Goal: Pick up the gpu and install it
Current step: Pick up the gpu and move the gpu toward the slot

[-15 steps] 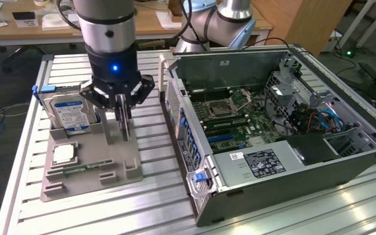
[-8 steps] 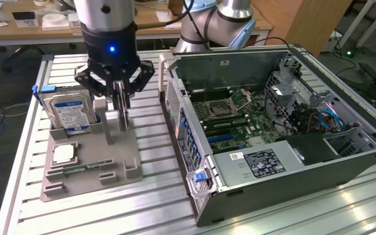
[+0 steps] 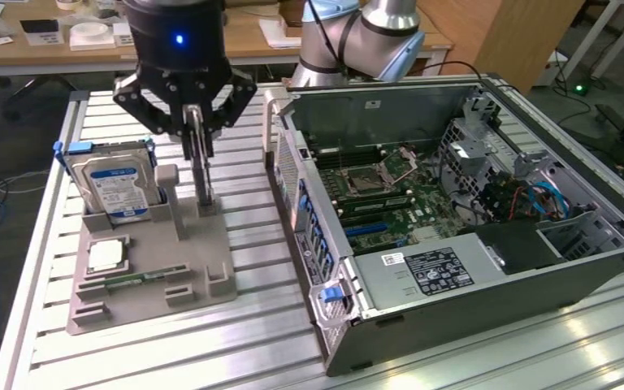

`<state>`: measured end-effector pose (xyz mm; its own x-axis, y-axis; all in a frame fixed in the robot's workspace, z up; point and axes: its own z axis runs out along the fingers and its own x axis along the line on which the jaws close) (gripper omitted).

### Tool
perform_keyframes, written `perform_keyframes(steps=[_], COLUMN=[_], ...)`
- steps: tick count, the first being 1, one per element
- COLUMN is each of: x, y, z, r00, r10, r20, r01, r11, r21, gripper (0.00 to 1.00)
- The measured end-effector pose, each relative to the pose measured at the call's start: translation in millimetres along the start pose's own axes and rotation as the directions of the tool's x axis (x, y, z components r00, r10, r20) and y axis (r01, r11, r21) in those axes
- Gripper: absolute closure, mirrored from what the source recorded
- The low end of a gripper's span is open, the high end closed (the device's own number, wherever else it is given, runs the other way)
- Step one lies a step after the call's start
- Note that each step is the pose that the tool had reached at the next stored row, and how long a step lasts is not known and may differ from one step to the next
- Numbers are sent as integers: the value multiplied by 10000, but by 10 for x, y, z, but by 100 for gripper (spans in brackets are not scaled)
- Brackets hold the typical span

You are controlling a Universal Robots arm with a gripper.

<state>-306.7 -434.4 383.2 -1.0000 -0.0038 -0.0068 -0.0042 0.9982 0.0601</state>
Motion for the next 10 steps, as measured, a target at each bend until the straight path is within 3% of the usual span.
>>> perform_keyframes(steps=[4,10], x=[0,0], y=[11,24], z=[-178,-389], r00=[10000,10000], r10=[0,2], r20=[-1,-1], r01=[0,-2], r11=[10000,9999], r21=[-20,-112], gripper=[72,72])
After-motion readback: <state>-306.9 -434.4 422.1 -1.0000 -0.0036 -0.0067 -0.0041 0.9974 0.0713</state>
